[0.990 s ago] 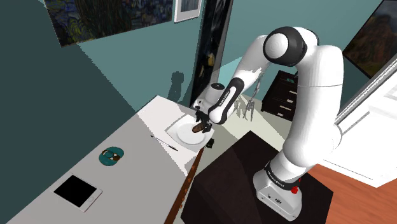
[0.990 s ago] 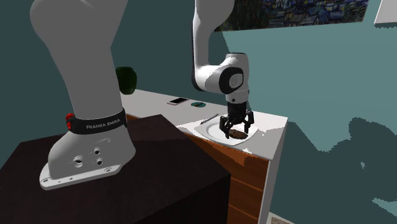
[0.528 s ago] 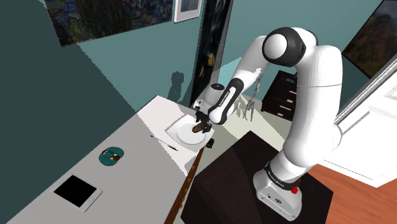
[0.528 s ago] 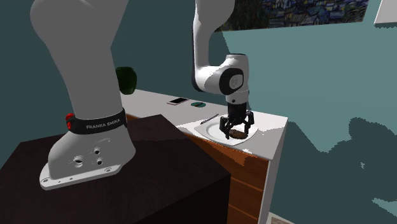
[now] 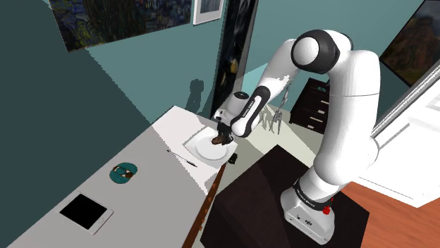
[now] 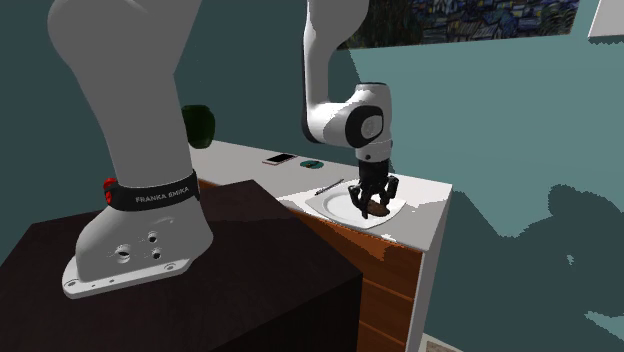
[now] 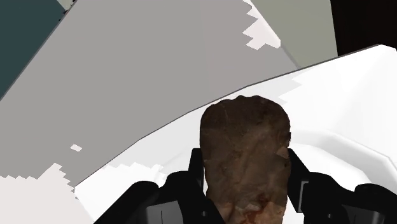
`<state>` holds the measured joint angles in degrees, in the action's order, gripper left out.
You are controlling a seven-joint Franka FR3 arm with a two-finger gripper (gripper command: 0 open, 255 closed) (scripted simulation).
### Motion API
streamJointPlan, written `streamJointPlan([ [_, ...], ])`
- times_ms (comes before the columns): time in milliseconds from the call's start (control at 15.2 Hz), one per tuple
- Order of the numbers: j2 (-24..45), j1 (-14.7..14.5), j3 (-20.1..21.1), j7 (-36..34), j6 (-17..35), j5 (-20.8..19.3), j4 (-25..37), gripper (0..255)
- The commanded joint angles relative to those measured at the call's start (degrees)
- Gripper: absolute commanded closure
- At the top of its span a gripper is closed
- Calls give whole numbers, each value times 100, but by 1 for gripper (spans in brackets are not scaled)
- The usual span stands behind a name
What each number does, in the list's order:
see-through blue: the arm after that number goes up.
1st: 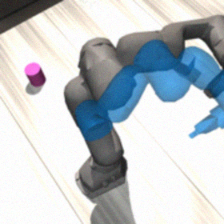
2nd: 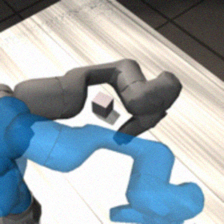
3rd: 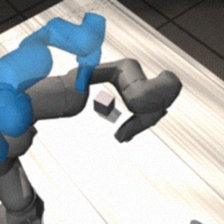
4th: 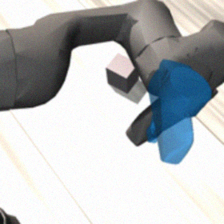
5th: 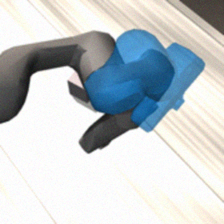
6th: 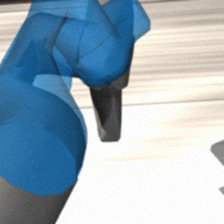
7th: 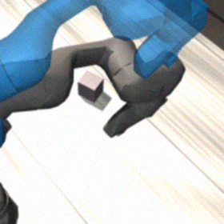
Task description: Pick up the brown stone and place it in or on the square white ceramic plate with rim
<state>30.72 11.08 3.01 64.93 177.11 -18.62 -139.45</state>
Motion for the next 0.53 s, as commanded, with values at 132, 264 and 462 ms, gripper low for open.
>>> streamJointPlan([
  [132, -58, 47, 45, 13, -102, 17, -47, 255],
  [264, -242, 138, 143, 49, -227, 48, -115, 255],
  [462, -516, 285, 305, 119, -419, 116, -209, 255],
])
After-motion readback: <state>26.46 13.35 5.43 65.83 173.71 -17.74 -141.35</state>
